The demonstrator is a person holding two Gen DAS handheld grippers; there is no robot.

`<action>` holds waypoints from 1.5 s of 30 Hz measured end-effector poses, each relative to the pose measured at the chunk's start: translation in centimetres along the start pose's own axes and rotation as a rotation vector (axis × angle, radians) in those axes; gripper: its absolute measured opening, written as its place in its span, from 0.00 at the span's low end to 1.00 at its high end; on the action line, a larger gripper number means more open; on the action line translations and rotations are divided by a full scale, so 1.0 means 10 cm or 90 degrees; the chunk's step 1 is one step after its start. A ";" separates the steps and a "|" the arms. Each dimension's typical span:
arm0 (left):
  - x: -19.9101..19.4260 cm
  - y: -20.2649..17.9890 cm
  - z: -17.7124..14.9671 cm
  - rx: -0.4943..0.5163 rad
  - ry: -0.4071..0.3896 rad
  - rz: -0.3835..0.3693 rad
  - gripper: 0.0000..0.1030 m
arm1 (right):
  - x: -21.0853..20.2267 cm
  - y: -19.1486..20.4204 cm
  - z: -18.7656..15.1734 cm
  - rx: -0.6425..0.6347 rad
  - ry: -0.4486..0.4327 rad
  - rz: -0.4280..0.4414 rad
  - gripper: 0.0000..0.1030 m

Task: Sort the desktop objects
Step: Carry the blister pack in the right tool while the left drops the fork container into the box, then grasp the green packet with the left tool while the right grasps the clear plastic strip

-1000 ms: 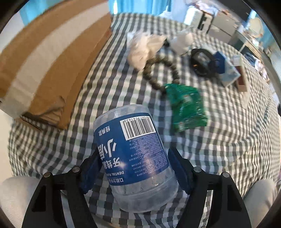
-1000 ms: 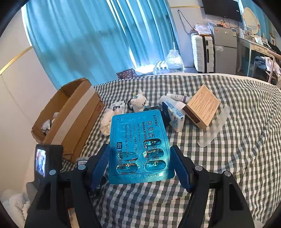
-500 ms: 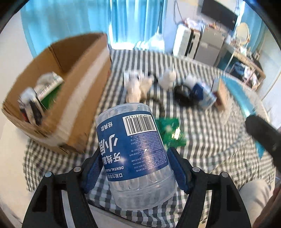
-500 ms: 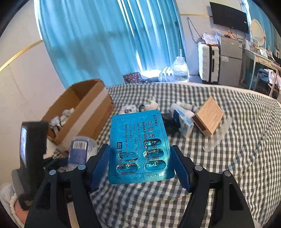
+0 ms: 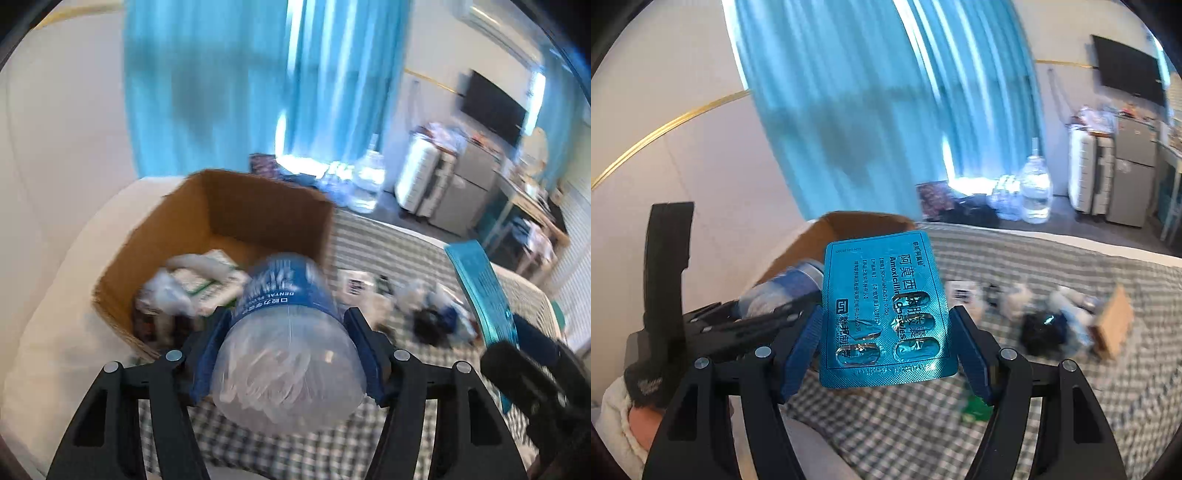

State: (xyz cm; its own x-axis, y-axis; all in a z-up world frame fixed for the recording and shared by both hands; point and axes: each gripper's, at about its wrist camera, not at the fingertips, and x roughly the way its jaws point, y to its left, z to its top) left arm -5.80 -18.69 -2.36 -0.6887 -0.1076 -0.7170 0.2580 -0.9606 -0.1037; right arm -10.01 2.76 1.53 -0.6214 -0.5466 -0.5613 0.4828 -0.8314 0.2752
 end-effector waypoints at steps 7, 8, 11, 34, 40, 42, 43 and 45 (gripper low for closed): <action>0.54 0.72 0.14 -0.069 0.052 0.054 0.63 | 0.88 0.36 0.15 0.008 0.053 0.080 0.68; 0.57 0.79 0.14 -0.076 0.058 0.055 0.63 | 0.98 0.38 0.17 0.013 0.060 0.088 0.68; 0.64 0.92 0.12 -0.088 0.067 0.044 0.65 | 1.24 0.44 0.24 0.025 0.068 0.091 0.74; -0.12 -0.19 -0.25 0.068 0.002 -0.047 1.00 | -0.37 -0.89 -0.18 0.125 -0.075 -0.144 0.91; 0.01 -0.97 -0.76 0.122 0.036 -0.090 1.00 | -0.85 -1.28 -0.47 0.140 -0.079 -0.209 0.91; 0.11 -1.15 -0.92 0.127 0.050 -0.094 1.00 | -0.94 -1.39 -0.59 0.139 -0.072 -0.238 0.91; 0.18 -1.24 -0.99 0.131 0.058 -0.090 1.00 | -0.99 -1.43 -0.64 0.140 -0.071 -0.246 0.91; 0.35 -1.41 -1.11 0.137 0.082 -0.073 1.00 | -1.06 -1.57 -0.74 0.153 -0.062 -0.259 0.91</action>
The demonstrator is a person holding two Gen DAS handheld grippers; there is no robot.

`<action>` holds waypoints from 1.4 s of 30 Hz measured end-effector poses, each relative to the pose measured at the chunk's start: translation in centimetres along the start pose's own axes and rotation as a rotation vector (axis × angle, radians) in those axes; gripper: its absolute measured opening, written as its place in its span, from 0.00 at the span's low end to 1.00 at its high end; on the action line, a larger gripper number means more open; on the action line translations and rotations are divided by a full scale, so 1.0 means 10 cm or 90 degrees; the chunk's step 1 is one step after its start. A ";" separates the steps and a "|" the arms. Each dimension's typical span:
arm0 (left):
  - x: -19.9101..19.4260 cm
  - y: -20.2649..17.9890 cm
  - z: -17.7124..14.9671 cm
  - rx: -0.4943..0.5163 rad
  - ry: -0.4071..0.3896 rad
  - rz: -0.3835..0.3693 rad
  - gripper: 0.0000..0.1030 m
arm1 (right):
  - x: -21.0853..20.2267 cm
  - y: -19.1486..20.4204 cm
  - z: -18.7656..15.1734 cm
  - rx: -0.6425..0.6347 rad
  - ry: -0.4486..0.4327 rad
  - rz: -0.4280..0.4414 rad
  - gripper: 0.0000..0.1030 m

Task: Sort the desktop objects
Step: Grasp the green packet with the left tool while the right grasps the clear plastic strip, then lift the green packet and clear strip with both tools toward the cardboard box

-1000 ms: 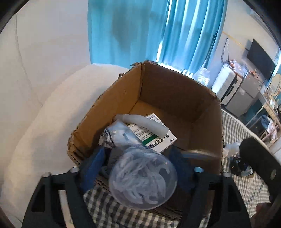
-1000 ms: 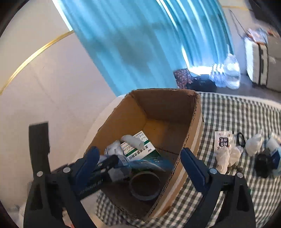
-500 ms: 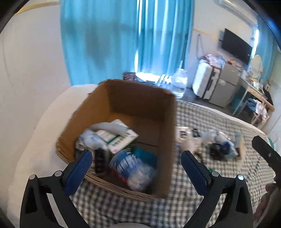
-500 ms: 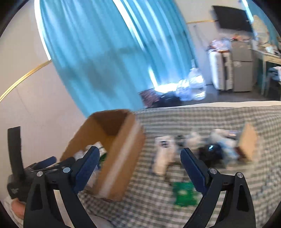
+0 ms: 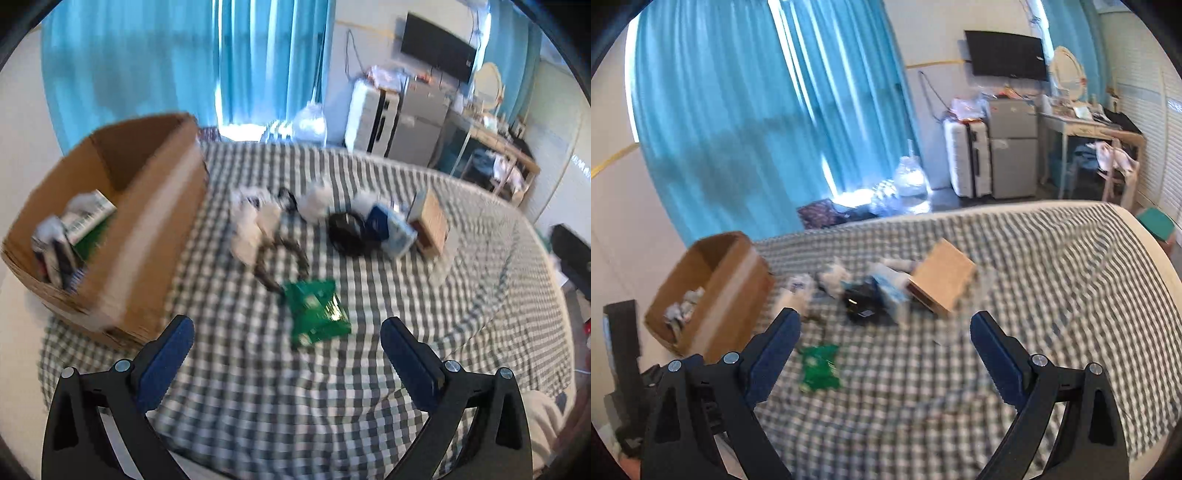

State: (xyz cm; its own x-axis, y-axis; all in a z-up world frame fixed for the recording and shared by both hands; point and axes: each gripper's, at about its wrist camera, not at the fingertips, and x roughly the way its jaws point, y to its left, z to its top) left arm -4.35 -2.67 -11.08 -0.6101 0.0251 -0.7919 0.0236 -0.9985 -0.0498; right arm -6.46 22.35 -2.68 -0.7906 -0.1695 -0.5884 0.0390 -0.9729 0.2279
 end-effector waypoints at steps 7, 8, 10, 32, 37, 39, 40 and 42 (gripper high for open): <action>0.59 -0.16 -0.12 -0.013 0.065 0.012 1.00 | 0.25 -0.44 -0.17 0.055 0.036 -0.008 0.91; 0.68 -0.16 -0.13 -0.015 0.070 0.015 1.00 | 0.32 -0.48 -0.19 0.062 0.042 -0.011 0.91; 0.82 -0.14 -0.13 -0.018 0.080 0.026 1.00 | 0.44 -0.56 -0.22 0.071 0.057 -0.008 0.89; 1.30 -0.28 0.00 -0.009 0.094 0.016 0.49 | 2.06 -0.88 -0.18 0.096 0.185 -0.101 0.57; 1.26 -0.23 -0.01 -0.013 0.102 0.007 0.45 | 2.03 -0.90 -0.21 0.060 0.181 -0.132 0.35; 1.25 -0.21 0.03 -0.020 0.108 0.000 0.45 | 1.95 -0.98 -0.23 0.077 0.181 -0.118 0.22; 1.22 -0.19 0.02 -0.023 0.109 -0.001 0.44 | 1.91 -1.00 -0.23 0.083 0.182 -0.113 0.19; 1.16 -0.16 -0.01 -0.025 0.108 -0.006 0.44 | 1.81 -1.02 -0.27 0.096 0.183 -0.098 0.03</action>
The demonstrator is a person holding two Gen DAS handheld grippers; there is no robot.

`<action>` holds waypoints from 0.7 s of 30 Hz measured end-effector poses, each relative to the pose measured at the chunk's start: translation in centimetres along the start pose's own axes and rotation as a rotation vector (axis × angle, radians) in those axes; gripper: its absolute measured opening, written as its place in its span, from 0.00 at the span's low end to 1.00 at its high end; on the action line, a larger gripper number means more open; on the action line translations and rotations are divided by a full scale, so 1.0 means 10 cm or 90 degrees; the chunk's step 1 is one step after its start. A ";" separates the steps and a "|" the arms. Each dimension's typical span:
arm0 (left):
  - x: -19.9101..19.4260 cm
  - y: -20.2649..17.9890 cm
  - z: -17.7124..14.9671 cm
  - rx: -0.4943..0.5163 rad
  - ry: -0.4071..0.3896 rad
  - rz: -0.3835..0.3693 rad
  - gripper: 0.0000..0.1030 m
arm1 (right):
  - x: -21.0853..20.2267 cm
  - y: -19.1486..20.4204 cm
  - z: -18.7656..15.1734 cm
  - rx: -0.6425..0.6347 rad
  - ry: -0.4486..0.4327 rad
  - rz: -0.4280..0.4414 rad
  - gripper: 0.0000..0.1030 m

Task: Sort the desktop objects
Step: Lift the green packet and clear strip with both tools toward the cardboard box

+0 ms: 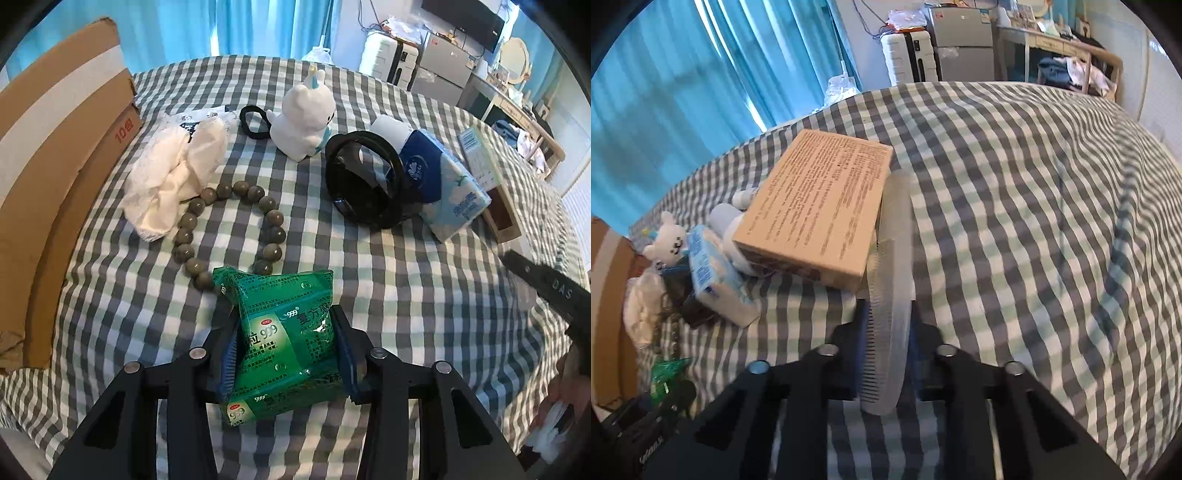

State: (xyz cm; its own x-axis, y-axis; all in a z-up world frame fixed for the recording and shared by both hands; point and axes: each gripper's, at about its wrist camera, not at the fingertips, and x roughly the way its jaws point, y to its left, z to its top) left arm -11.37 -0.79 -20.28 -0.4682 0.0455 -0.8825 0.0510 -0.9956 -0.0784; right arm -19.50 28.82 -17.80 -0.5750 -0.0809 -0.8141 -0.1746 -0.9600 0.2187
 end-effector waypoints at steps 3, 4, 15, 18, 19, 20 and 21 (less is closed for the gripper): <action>-0.10 0.06 -0.06 -0.001 -0.004 -0.011 0.43 | -0.14 -0.01 -0.14 0.000 0.015 0.015 0.03; -0.12 0.05 -0.05 -0.001 -0.004 -0.010 0.43 | -0.18 0.00 -0.20 -0.001 0.024 0.020 0.03; -0.56 0.29 -0.35 -0.013 -0.015 -0.026 0.43 | -0.59 0.27 -0.63 -0.028 0.085 0.107 0.03; -0.60 0.30 -0.36 -0.014 -0.019 -0.030 0.43 | -0.58 0.49 -0.77 -0.062 0.118 0.126 0.03; -0.60 0.30 -0.37 -0.015 -0.018 -0.031 0.43 | -0.55 0.57 -0.82 -0.082 0.128 0.122 0.04; -0.60 0.31 -0.39 -0.016 -0.016 -0.030 0.43 | -0.54 0.60 -0.85 -0.094 0.135 0.119 0.04; -0.59 0.31 -0.41 -0.017 -0.015 -0.029 0.43 | -0.50 0.66 -0.88 -0.112 0.142 0.108 0.05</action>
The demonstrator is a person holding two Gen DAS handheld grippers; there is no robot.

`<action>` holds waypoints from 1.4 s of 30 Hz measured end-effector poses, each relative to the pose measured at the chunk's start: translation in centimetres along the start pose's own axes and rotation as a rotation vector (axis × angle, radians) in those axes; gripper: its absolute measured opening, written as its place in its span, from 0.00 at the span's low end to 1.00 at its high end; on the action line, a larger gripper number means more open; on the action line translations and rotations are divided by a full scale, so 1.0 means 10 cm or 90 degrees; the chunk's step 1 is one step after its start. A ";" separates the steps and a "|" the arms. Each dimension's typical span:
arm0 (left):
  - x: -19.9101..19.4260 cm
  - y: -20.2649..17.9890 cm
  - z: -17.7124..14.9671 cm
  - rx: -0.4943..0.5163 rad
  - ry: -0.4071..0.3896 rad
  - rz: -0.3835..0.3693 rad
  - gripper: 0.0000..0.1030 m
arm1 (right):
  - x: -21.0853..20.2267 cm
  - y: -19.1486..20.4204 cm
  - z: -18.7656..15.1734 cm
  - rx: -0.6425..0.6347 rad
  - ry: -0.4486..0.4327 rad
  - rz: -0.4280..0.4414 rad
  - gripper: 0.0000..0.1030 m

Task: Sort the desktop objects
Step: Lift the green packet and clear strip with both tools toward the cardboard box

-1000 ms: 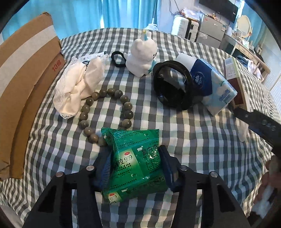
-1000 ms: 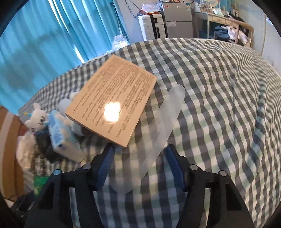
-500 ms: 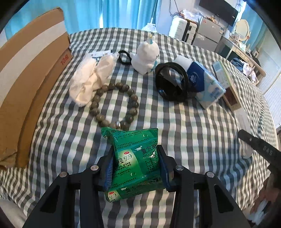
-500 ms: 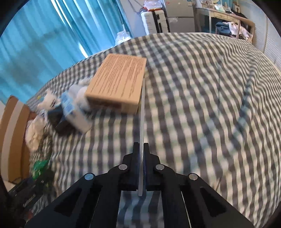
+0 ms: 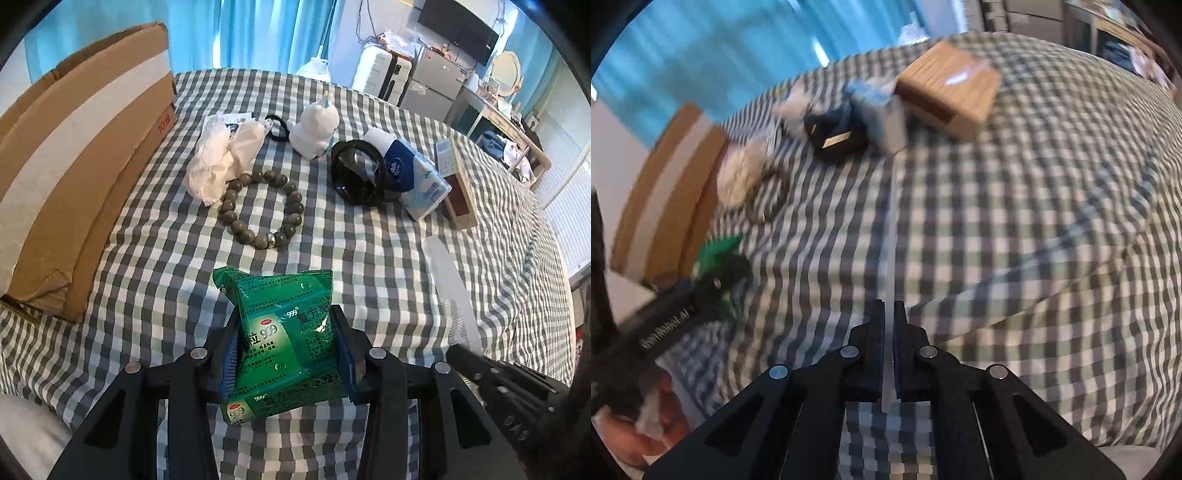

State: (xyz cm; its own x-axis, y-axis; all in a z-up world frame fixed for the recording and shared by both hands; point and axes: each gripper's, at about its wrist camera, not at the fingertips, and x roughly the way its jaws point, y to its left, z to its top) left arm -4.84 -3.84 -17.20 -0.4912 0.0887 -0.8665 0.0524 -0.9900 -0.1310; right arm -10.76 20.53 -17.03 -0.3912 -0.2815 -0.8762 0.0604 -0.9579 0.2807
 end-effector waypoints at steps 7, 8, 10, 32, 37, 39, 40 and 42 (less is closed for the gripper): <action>0.23 -0.03 0.05 -0.004 0.026 0.001 0.43 | 0.21 0.01 0.06 -0.008 0.018 0.007 0.05; 0.28 -0.03 0.05 -0.005 0.030 0.002 0.43 | 0.23 0.01 0.10 -0.006 0.015 0.008 0.06; 0.37 -0.02 0.06 -0.009 0.042 0.000 0.43 | 0.26 -0.01 0.16 -0.001 0.011 0.014 0.08; -0.03 -0.08 0.07 0.005 0.005 -0.034 0.46 | -0.14 0.18 0.14 -0.027 -0.061 0.032 0.03; -0.28 -0.04 0.02 0.002 -0.014 -0.038 0.46 | -0.27 0.29 0.03 -0.030 -0.071 0.050 0.03; -0.37 0.02 -0.02 -0.006 -0.022 -0.039 0.46 | -0.35 0.34 -0.01 -0.032 -0.079 0.059 0.03; -0.40 0.09 -0.03 -0.008 -0.026 -0.040 0.46 | -0.38 0.35 -0.02 -0.032 -0.083 0.062 0.03; -0.50 0.13 -0.01 -0.011 -0.038 -0.041 0.46 | -0.50 0.40 -0.03 -0.036 -0.096 0.070 0.03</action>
State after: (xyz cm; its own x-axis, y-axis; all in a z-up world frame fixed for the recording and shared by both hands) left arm -2.24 -5.61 -13.08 -0.5446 0.1457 -0.8259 0.0333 -0.9803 -0.1949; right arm -8.24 18.03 -11.67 -0.5125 -0.3772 -0.7714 0.1607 -0.9246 0.3454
